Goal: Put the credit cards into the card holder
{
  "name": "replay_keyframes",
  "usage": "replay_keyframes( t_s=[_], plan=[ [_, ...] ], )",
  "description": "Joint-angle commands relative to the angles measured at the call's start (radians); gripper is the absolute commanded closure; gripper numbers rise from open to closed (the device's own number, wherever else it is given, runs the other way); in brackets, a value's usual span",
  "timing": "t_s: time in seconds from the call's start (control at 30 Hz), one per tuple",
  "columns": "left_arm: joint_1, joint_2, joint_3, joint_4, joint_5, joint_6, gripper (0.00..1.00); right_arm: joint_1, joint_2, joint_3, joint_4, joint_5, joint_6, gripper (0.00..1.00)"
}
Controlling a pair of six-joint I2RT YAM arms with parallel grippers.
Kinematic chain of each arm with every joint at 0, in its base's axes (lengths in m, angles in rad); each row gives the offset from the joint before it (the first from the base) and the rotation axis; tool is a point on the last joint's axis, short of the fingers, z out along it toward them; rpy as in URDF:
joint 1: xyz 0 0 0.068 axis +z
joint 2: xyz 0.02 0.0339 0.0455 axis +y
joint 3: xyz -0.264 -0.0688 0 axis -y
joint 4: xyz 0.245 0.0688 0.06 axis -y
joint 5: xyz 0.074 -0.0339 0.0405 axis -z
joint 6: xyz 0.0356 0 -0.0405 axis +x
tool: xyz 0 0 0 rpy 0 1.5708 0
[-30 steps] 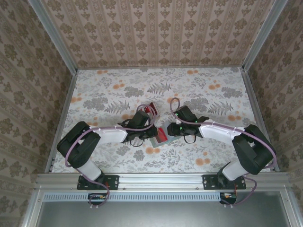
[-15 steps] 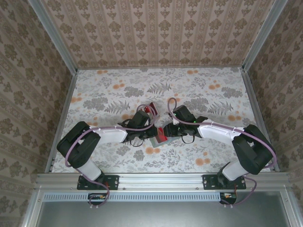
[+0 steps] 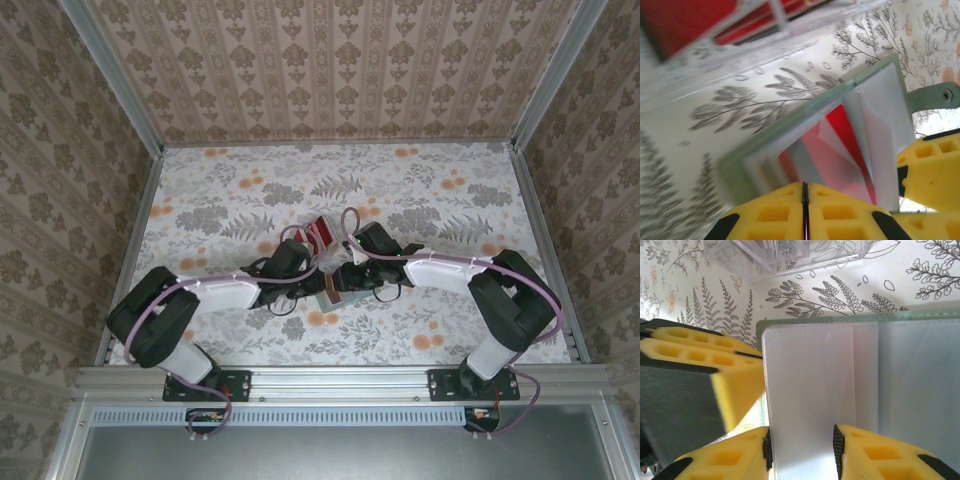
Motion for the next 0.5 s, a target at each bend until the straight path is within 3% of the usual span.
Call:
replay_keyframes(
  t_s=[0.0,0.47],
  plan=[
    [0.017,-0.093,-0.033,-0.050,-0.089,-0.014,0.89,0.006,0.005,0.020,0.019,-0.034,0.013,0.61],
    [0.032,-0.114,-0.036,-0.041,-0.067,-0.010,0.78,0.019,0.022,0.017,0.047,-0.100,0.027,0.61]
  ],
)
